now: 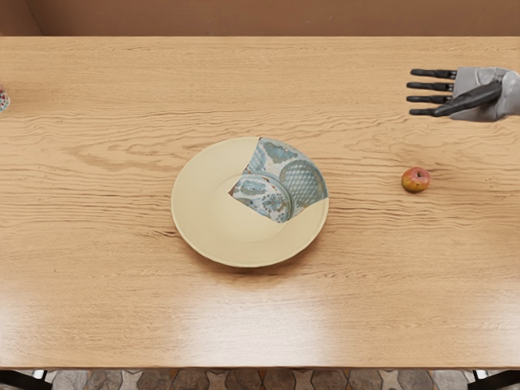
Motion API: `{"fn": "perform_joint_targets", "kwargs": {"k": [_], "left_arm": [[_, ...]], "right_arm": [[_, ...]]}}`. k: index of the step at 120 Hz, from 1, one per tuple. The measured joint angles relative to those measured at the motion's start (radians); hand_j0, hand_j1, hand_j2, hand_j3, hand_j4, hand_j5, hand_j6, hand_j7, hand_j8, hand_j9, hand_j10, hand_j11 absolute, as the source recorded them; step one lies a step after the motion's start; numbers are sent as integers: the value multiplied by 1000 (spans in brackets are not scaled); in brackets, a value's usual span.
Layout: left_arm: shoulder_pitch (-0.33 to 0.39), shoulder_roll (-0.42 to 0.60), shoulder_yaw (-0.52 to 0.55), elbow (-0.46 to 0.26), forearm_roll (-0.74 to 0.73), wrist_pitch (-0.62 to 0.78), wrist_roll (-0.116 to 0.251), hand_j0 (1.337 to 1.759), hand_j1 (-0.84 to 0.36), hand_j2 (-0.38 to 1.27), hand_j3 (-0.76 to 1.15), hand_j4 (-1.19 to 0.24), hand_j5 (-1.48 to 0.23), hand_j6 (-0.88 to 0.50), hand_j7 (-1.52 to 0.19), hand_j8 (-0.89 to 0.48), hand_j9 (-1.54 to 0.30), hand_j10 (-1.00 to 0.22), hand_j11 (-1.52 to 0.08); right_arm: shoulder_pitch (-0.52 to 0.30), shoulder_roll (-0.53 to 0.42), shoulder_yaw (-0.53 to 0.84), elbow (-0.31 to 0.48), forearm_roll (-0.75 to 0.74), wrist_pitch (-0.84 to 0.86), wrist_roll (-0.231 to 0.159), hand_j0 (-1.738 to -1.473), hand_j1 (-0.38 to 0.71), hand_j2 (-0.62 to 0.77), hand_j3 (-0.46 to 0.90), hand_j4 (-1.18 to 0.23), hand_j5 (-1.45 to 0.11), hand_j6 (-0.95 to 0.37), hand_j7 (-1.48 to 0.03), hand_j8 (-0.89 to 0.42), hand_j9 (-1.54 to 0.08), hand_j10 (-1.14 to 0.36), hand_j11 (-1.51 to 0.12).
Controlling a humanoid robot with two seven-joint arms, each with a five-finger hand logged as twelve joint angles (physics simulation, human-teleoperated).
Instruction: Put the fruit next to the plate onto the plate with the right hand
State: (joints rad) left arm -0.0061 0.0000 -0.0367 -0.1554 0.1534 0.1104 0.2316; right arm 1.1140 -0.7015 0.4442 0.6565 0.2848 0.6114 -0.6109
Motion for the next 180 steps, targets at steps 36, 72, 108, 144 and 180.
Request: {"fn": "perform_joint_targets", "kwargs": {"k": [36, 72, 108, 144, 180], "left_arm": [[8, 0, -2, 0, 0, 0, 0, 1658, 334, 3, 0, -13, -17, -14, -17, -14, -17, -13, -17], [66, 0, -4, 0, 0, 0, 0, 1658, 334, 3, 0, -13, -17, -14, -17, -14, -17, -13, -17], [81, 0, -19, 0, -1, 0, 0, 1658, 334, 3, 0, -13, -17, -14, -17, -14, -17, -13, -17], [74, 0, -25, -5, -1, 0, 0, 1658, 334, 3, 0, -13, -17, -13, -17, -13, -17, -13, -17], [46, 0, -24, -17, -1, 0, 0, 1658, 334, 3, 0, -13, -17, -13, -17, -13, -17, -13, -17]], "right_arm": [[4, -45, -10, 18, -119, 0, 0, -1658, -349, 0, 0, 0, 0, 4, 0, 3, 0, 2, 0], [197, -38, -406, 431, -564, -247, 0, -1658, -349, 0, 0, -1, 0, 0, 0, 0, 0, 0, 0], [556, 9, -922, 645, -615, -523, 0, -1658, -349, 0, 0, -2, 0, -3, 0, -2, 0, -1, 0], [454, 39, -986, 728, -816, -845, 0, -1658, -349, 1, 0, -2, 0, -3, 0, -2, 0, -2, 0], [327, 113, -960, 677, -920, -1070, 0, -1658, -340, -1, 0, -10, -11, -11, -11, -11, -11, -10, -11]]}}
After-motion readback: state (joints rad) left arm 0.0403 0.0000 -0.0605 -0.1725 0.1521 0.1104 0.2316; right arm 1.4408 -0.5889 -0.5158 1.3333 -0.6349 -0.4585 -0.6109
